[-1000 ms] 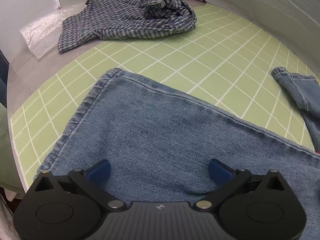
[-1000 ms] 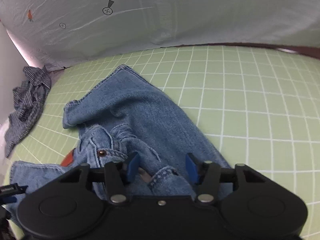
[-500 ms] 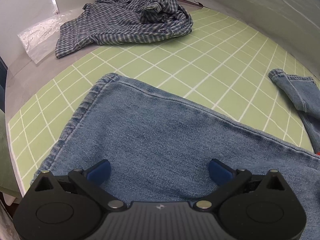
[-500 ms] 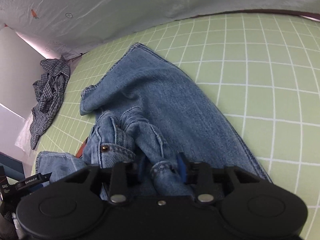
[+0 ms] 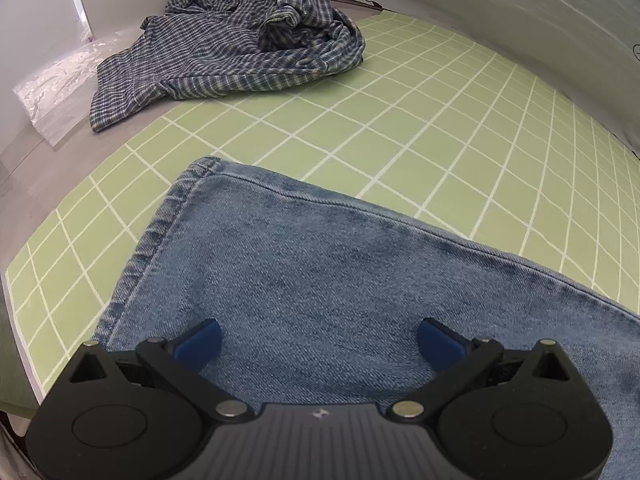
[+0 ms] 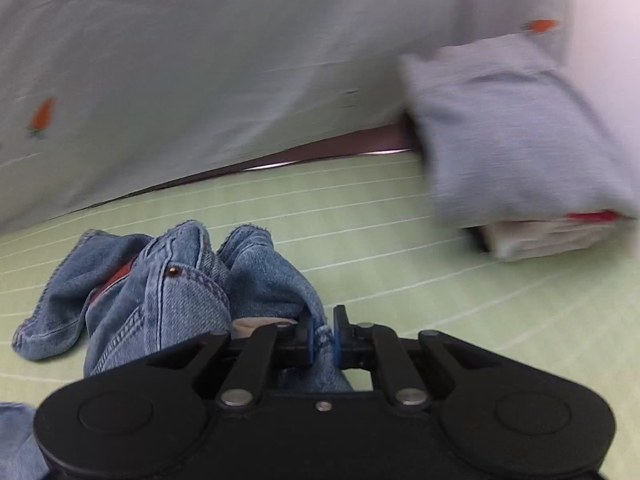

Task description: Fold clothes

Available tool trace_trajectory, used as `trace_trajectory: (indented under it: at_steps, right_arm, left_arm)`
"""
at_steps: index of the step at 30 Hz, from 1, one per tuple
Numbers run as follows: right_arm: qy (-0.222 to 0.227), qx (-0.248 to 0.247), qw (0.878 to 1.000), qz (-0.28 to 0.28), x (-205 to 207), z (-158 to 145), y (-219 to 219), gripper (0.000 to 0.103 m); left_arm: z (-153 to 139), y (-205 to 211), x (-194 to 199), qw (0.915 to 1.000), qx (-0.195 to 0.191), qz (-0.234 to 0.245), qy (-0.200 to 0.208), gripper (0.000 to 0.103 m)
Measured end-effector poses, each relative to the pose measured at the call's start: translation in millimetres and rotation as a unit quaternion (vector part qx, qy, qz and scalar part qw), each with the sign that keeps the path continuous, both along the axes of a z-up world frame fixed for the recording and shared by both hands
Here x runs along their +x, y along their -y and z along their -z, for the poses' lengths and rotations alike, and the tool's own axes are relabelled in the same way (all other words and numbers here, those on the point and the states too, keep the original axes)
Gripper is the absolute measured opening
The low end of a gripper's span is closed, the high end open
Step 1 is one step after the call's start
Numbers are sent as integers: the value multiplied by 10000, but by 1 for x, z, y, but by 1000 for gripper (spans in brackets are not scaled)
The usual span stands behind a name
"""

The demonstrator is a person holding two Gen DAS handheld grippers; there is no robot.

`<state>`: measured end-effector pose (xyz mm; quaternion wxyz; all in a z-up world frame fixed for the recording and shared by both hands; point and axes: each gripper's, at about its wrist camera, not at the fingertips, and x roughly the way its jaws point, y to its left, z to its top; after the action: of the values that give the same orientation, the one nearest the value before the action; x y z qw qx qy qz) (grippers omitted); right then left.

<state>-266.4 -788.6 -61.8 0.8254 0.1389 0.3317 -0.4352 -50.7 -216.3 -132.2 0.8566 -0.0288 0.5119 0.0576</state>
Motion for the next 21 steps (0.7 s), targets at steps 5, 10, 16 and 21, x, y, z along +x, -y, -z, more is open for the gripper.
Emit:
trace_trajectory:
  at_steps: [5, 10, 16, 21]
  right_arm:
    - [-749, -238, 9892, 1238, -75, 9, 43, 10]
    - [-577, -53, 9899, 1290, -101, 14, 33, 32]
    - [232, -149, 9922, 1219, -79, -5, 17, 51]
    - [622, 220, 9950, 746, -50, -7, 9, 62]
  left_arm:
    - [0, 1, 2, 10000, 1, 14, 1, 103]
    - [-1, -2, 8, 9998, -4, 163, -152, 103]
    - [-10, -24, 10, 9992, 385, -94, -65, 103]
    - [-12, -56, 15, 9974, 488, -521, 17, 103]
